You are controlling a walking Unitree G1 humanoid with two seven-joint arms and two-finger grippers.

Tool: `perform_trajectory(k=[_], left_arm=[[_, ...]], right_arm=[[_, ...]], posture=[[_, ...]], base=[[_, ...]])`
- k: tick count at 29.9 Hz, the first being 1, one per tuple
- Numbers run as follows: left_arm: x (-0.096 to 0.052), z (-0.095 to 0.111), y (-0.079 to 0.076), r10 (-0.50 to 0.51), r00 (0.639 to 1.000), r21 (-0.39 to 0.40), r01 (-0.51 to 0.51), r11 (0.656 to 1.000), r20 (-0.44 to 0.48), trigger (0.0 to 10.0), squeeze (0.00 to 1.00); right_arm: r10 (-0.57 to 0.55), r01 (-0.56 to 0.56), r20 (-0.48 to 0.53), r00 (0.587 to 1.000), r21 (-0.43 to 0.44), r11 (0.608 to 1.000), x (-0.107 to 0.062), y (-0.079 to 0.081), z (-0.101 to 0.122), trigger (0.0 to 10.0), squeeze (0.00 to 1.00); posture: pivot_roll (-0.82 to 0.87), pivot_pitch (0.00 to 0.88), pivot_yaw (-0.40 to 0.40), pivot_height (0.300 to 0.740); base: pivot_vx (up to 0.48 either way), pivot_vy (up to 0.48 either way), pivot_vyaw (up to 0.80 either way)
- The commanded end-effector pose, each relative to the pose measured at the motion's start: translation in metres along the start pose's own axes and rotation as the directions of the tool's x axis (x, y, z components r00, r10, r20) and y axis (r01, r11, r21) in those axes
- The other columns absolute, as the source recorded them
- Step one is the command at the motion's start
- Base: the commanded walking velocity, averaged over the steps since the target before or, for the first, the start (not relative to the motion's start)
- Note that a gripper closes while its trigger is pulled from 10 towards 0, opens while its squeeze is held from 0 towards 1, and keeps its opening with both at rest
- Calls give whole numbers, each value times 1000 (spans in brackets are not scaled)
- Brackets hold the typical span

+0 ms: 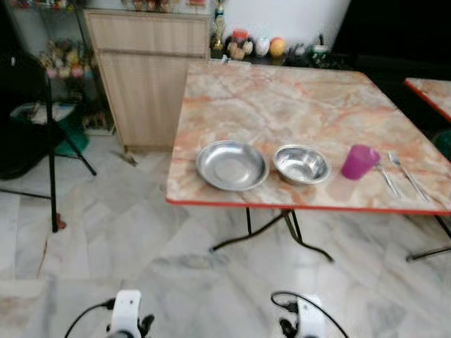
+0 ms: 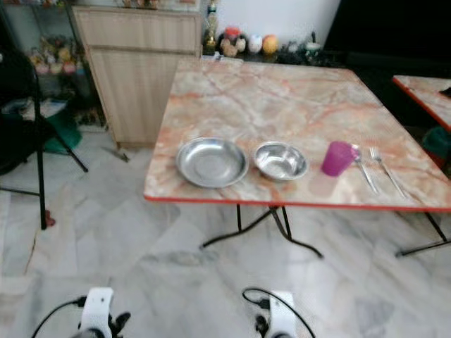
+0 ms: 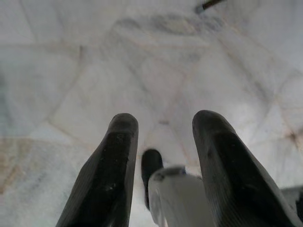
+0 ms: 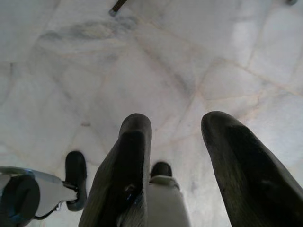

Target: Setting the table

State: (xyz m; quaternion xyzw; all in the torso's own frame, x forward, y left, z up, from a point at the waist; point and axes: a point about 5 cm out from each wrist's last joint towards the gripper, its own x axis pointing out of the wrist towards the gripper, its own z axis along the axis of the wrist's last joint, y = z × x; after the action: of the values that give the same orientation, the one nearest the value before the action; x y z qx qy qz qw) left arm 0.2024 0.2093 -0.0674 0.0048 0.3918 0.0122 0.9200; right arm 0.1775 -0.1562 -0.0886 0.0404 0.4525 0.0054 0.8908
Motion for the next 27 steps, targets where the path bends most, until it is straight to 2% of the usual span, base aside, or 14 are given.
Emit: perform_trajectory(k=[1, 8, 12, 13, 14, 15, 17, 18, 19, 22, 24, 25, 27], left_arm=[[-1, -5, -5, -14, 1000, 4, 14, 1000, -11, 10000, 0], [0, 4, -4, -12, 999, -12, 12, 1000, 45, 10000, 0], [1, 29, 4, 35, 980, -38, -28, 999, 195, 10000, 0], [0, 44, 6, 46, 959, -48, -34, 998, 281, 10000, 0], [0, 53, 7, 45, 943, -39, -34, 999, 330, 10000, 0], [0, 53, 7, 45, 943, -39, -34, 999, 330, 10000, 0], [-6, 86, 12, 80, 861, -89, -40, 995, 503, 10000, 0], [-8, 92, 13, 88, 844, -100, -40, 994, 529, 10000, 0], [-11, 106, 14, 86, 803, -95, -36, 995, 589, 10000, 0], [-20, 132, 10, 65, 722, -68, -26, 997, 689, 10000, 0], [-25, 145, 4, 26, 675, -14, -24, 1000, 737, 10000, 0], [-32, 161, -3, -8, 619, 12, -2, 1000, 786, 10000, 0], [-40, 173, -7, -21, 566, 7, 27, 1000, 824, 10000, 0]], right_arm=[[-17, 17, -1, 1000, -4, 1000, -1, -7, -1, 10000, 0], [-17, 17, -2, 1000, -1, 1000, -1, -7, -1, 10000, 0], [-17, 17, -2, 1000, 1, 1000, -1, -7, -2, 10000, 0], [-17, 17, -2, 1000, 1, 1000, -1, -8, -2, 10000, 0], [-17, 17, -2, 1000, 1, 1000, -1, -8, -2, 10000, 0], [-17, 17, -2, 1000, 1, 1000, -1, -8, -2, 10000, 0], [-17, 17, 3, 1000, 3, 1000, -1, -8, -1, 10000, 0], [-17, 17, 4, 1000, 4, 1000, -1, -9, -1, 10000, 0], [-19, 19, 8, 1000, 6, 1000, -1, -9, -1, 10000, 0], [-21, 20, 11, 1000, 9, 1000, -2, -9, -1, 10000, 0], [-16, 16, 11, 1000, 1, 1000, -2, -9, -1, 10000, 0], [-15, 15, 10, 1000, -2, 1000, -2, -9, -1, 10000, 0], [-16, 16, 6, 1000, -3, 1000, -2, -9, -2, 10000, 0]], posture=[[136, 0, -55, 740], [142, 0, -54, 740], [142, 0, -55, 740], [146, 0, -53, 740], [146, 0, -53, 740], [146, 0, -53, 740], [144, 0, -56, 740], [144, 0, -56, 740], [144, 0, -57, 740], [156, 0, -63, 740], [159, 0, -64, 740], [158, 0, -64, 740], [156, 0, -65, 740]], base=[[0, 0, 0], [0, 0, 0], [0, 0, 0], [0, 0, 0], [0, 0, 0], [0, 0, 0], [0, 0, 0], [0, 0, 0], [0, 0, 0], [0, 0, 0], [0, 0, 0], [0, 0, 0], [0, 0, 0]])
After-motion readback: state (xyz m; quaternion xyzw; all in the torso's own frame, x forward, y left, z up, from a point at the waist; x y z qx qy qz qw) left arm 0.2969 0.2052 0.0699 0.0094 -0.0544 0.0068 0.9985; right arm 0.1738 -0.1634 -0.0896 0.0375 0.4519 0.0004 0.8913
